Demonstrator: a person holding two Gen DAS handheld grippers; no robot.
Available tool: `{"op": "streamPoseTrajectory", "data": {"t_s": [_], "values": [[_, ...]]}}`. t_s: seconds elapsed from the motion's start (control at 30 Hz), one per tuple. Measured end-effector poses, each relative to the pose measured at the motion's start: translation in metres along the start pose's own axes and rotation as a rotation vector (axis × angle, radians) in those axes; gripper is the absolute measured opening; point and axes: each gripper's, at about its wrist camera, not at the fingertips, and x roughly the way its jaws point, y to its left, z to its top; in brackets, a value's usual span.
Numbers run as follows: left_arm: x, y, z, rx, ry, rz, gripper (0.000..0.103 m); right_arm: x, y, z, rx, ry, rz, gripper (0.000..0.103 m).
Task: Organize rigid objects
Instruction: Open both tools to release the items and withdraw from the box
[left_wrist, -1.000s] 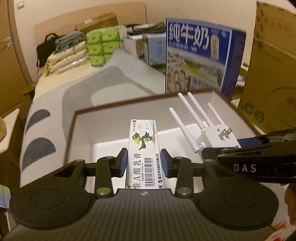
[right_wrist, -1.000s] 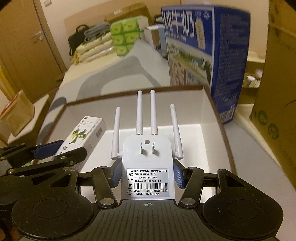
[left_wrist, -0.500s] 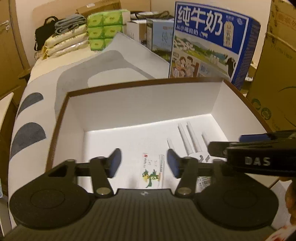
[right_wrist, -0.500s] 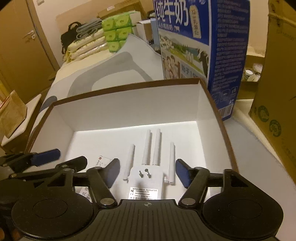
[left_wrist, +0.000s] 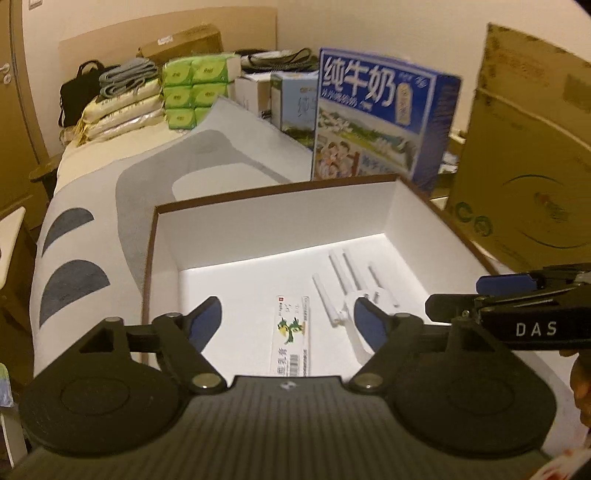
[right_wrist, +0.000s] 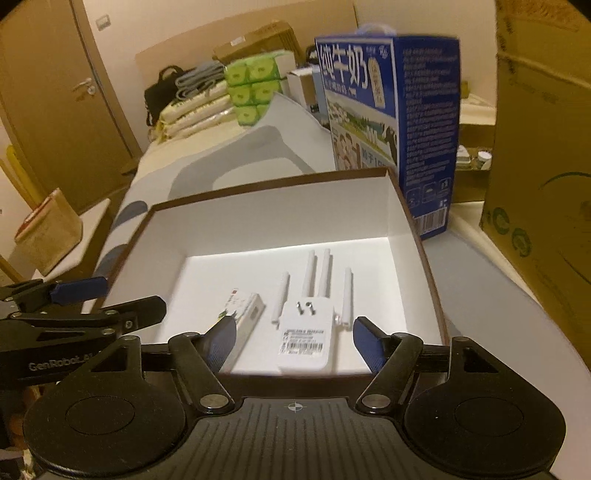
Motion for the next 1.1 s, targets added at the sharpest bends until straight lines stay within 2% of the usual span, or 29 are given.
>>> {"op": "streamPoseTrajectory", "data": {"t_s": [0.27,0.37,0.67,1.1], "values": [[-0.059,-0.006,-0.019,0.018,-0.020,-0.008,0.082,-0.057,0.011,-0.027,0.038,-0.044,0.004,0.067],[-0.080,-0.010,-0.032,0.027,-0.010,-0.037,0.082,-0.078,0.014,-0.038,0.054,-0.061,0.001,0.067],[-0.139,-0.017,-0.076,0.019,0.012,-0.046,0.082,-0.139,0.021,-0.079,0.105,-0.104,-0.007,0.068],[-0.198,-0.023,-0.117,0.014,0.018,-0.042,0.081,-0.188,0.032,-0.133,0.164,-0.079,0.003,0.068]]}}
